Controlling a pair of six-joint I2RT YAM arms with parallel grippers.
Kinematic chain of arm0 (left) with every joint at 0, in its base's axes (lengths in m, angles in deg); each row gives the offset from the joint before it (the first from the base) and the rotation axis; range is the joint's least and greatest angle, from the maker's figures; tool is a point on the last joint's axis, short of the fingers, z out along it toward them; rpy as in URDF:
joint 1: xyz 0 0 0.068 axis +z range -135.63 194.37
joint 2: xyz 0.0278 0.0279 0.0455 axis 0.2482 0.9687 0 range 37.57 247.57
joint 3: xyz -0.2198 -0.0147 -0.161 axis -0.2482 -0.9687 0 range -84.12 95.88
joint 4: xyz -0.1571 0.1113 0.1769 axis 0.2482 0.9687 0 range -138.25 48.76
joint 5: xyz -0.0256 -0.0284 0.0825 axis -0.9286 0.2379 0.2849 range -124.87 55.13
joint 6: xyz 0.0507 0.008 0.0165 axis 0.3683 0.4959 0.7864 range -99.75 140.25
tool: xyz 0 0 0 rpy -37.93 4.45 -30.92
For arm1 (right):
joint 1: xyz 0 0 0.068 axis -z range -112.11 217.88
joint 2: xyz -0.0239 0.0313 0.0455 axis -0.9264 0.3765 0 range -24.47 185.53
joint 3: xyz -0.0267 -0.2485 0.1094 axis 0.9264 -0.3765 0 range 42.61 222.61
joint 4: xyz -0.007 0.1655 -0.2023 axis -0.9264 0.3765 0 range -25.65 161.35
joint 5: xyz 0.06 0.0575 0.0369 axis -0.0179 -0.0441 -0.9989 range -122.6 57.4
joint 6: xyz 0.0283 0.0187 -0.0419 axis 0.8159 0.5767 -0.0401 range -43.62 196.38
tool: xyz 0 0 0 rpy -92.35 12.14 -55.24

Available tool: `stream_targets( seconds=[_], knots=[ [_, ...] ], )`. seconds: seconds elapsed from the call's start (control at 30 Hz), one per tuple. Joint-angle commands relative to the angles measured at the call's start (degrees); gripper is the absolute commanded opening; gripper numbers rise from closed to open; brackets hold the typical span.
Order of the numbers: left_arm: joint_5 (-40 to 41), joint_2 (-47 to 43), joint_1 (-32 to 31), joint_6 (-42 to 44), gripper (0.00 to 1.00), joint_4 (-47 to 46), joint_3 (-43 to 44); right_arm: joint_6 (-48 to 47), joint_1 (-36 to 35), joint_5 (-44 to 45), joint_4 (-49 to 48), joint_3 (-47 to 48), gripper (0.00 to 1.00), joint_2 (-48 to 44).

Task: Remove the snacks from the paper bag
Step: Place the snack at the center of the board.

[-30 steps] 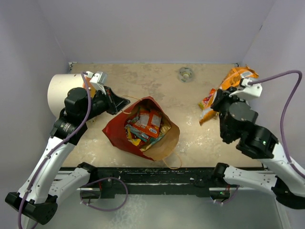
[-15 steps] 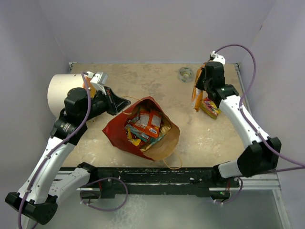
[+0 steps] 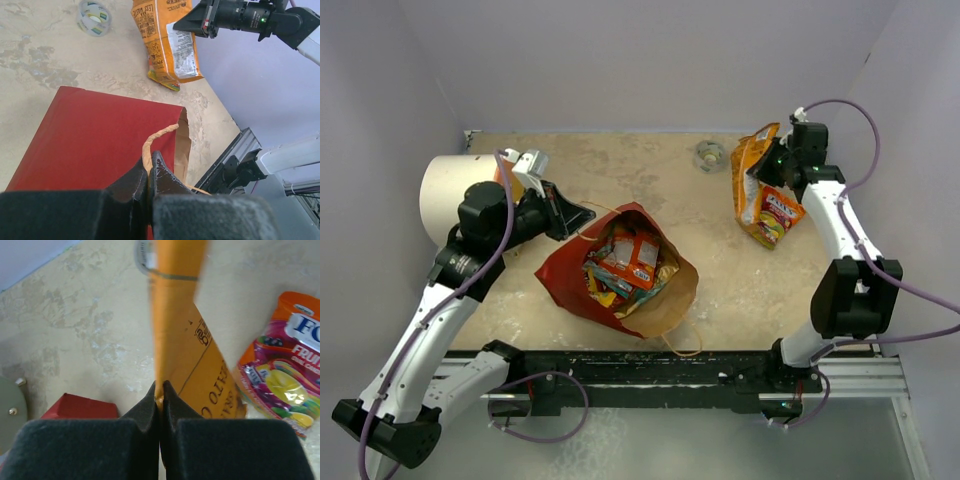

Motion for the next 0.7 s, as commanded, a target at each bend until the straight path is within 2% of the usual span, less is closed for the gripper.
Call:
stream_targets(
  seconds=[0.0,0.27,0.5,0.67],
  knots=[
    [-1.6,1.1,-0.1,-0.2,0.0,-2.8,1.1,-2.5,5.8,-8.7,0.1,-1.2,0.0,1.0],
    [-1.6,0.7,-0.1,-0.4,0.0,-2.0,1.2,-5.6,11.8,-9.0,0.1,-5.2,0.0,1.5],
    [-2.2,1.1,-0.1,-0.9,0.0,-2.5,1.2,-5.8,16.7,-11.7,-6.2,-10.5,0.0,1.5],
    [-2.6,1.1,-0.1,-1.4,0.0,-2.7,1.4,-1.4,18.1,-13.7,-12.9,-14.3,0.0,1.9]
  ],
)
